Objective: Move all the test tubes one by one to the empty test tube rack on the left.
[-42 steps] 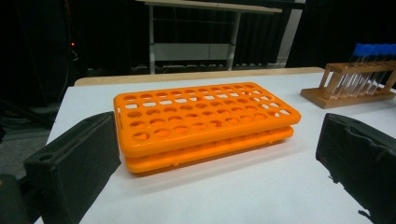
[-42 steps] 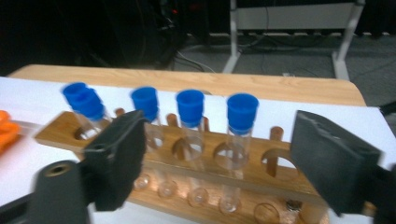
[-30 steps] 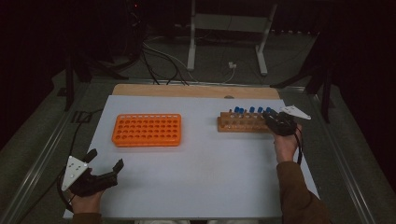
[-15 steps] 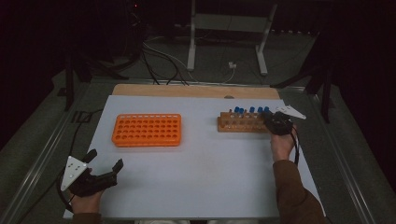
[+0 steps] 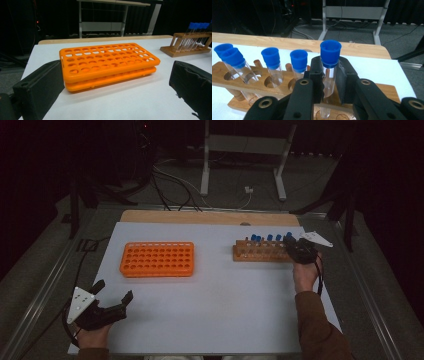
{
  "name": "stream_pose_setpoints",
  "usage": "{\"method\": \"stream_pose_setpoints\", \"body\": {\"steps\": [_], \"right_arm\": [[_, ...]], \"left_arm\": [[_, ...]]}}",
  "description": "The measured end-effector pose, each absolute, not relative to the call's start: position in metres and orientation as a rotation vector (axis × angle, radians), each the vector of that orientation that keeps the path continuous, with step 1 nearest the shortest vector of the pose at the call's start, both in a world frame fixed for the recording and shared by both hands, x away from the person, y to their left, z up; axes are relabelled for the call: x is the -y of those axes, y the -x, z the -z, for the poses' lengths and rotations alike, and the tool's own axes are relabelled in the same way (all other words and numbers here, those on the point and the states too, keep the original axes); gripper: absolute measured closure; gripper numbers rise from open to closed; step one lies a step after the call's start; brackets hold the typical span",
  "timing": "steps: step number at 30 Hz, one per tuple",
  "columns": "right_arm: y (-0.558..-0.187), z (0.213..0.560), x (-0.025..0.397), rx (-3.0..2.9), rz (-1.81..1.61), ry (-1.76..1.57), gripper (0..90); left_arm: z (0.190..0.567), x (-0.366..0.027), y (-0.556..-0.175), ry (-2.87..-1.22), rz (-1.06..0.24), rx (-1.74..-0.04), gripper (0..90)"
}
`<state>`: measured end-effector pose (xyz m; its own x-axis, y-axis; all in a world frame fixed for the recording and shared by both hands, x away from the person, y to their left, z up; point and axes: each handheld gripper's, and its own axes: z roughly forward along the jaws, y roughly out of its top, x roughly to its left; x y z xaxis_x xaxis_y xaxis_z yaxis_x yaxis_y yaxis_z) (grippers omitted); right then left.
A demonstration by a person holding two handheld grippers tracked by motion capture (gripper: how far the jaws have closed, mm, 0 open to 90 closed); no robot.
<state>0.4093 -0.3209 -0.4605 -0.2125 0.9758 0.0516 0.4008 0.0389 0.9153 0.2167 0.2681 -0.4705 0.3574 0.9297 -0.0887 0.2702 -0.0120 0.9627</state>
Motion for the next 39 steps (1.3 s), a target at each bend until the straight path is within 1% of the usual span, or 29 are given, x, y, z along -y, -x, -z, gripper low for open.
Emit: {"method": "stream_pose_setpoints", "body": {"steps": [12,22,26,33,36,39], "right_arm": [[-0.407,0.448,0.322,-1.645,-1.178,-1.383,76.5],[-0.403,0.420,0.321,-1.627,-1.202,-1.311,76.5],[-0.394,0.410,0.321,-1.612,-1.222,-1.297,76.5],[-0.385,0.406,0.320,-1.640,-1.258,-1.270,76.5],[-0.380,0.407,0.317,-1.658,-1.272,-1.264,76.4],[-0.377,0.409,0.312,-1.687,-1.280,-1.256,76.4]], "left_arm": [[0.471,-0.265,-0.218,-1.539,-0.746,-1.124,0.5],[0.473,-0.263,-0.219,-1.547,-0.729,-1.127,0.5],[0.474,-0.261,-0.220,-1.548,-0.708,-1.129,0.5],[0.473,-0.255,-0.225,-1.566,-0.682,-1.121,0.5],[0.472,-0.250,-0.235,-1.604,-0.659,-1.123,0.5],[0.470,-0.248,-0.239,-1.605,-0.644,-1.122,0.5]]}}
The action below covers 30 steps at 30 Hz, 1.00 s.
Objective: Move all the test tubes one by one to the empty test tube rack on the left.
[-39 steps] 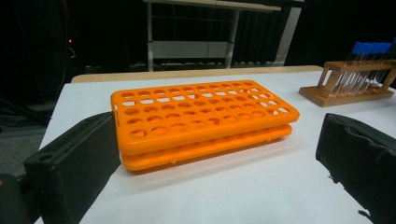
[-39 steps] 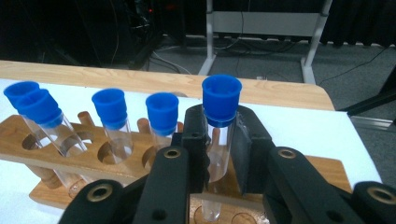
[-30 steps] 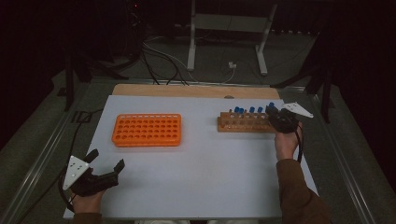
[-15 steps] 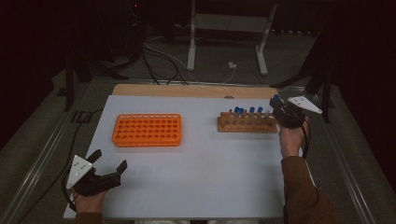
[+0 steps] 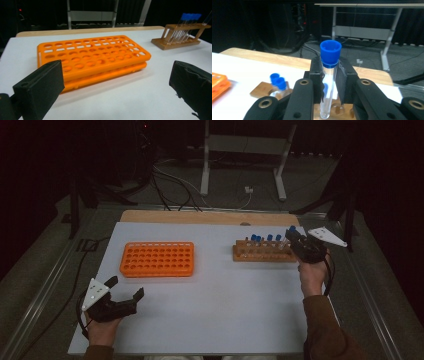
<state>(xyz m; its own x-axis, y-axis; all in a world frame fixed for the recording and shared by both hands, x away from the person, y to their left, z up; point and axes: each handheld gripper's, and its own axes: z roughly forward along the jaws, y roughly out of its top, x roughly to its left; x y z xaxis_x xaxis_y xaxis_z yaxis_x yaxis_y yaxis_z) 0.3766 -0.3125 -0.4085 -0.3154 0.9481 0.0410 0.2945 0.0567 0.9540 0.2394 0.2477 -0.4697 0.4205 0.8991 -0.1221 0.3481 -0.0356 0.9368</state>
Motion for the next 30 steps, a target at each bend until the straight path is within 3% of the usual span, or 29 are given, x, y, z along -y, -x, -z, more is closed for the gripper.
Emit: {"method": "stream_pose_setpoints", "body": {"steps": [16,30], "right_arm": [[-0.366,0.411,0.280,-1.803,-1.382,-1.190,76.3],[-0.361,0.415,0.241,-1.891,-1.457,-1.152,76.2]], "left_arm": [[0.437,-0.214,-0.273,-1.661,-0.619,-0.990,0.5],[0.430,-0.181,-0.296,-1.724,-0.594,-0.905,3.2]]}}
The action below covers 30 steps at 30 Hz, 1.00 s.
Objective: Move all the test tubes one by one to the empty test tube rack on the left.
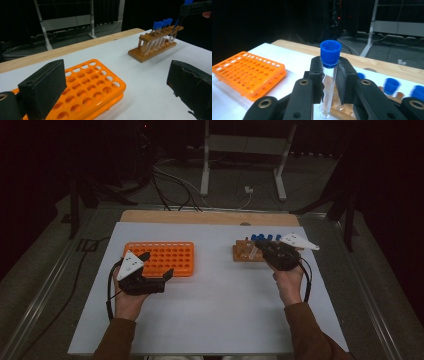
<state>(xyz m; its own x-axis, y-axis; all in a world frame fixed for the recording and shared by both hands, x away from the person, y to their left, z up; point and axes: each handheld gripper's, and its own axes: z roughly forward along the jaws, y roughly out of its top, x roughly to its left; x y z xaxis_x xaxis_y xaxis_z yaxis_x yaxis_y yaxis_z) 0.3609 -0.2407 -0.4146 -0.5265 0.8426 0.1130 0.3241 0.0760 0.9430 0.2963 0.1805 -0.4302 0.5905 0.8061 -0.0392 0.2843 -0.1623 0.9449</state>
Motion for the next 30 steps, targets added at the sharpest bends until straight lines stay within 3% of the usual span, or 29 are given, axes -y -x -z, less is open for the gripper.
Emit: {"method": "stream_pose_setpoints", "body": {"steps": [30], "right_arm": [[-0.357,0.408,0.188,-2.003,-1.552,-1.068,76.0]], "left_arm": [[0.441,-0.120,-0.332,-1.798,-0.529,-0.838,3.5]]}}
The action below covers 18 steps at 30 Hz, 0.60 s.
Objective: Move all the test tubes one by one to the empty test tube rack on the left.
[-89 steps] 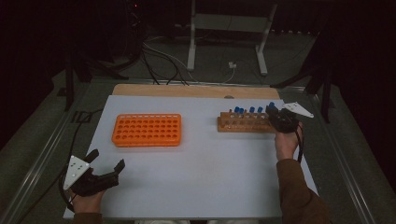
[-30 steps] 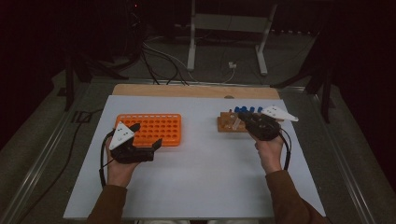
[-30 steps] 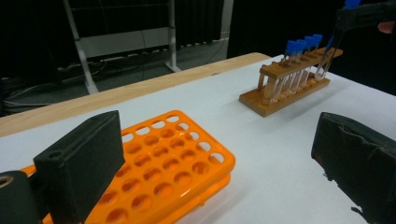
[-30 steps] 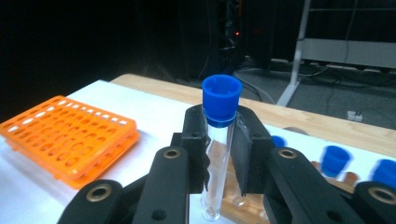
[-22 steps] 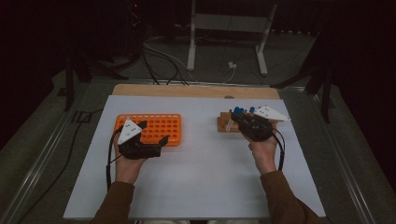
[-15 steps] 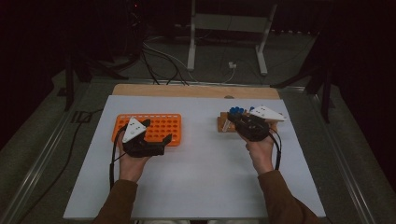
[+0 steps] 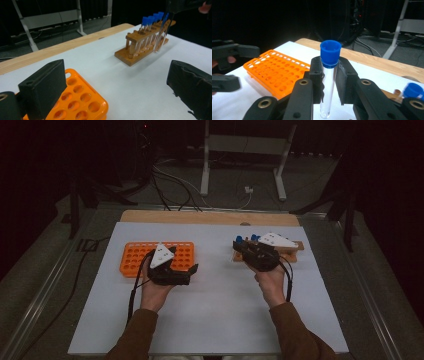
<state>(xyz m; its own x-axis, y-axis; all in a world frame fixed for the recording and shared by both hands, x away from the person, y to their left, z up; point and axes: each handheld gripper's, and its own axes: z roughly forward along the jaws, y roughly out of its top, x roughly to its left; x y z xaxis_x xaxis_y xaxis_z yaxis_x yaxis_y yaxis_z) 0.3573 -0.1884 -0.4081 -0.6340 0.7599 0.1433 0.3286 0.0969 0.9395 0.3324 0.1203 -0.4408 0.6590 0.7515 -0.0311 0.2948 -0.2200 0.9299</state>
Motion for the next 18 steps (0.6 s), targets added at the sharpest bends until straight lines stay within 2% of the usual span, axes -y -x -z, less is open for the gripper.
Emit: {"method": "stream_pose_setpoints", "body": {"steps": [7,18], "right_arm": [[-0.355,0.407,0.178,-2.023,-1.574,-1.043,76.0],[-0.351,0.404,0.168,-2.052,-1.643,-1.034,76.0]], "left_arm": [[0.442,-0.104,-0.338,-1.807,-0.498,-0.829,3.6],[0.434,-0.084,-0.343,-1.815,-0.466,-0.815,10.3]]}}
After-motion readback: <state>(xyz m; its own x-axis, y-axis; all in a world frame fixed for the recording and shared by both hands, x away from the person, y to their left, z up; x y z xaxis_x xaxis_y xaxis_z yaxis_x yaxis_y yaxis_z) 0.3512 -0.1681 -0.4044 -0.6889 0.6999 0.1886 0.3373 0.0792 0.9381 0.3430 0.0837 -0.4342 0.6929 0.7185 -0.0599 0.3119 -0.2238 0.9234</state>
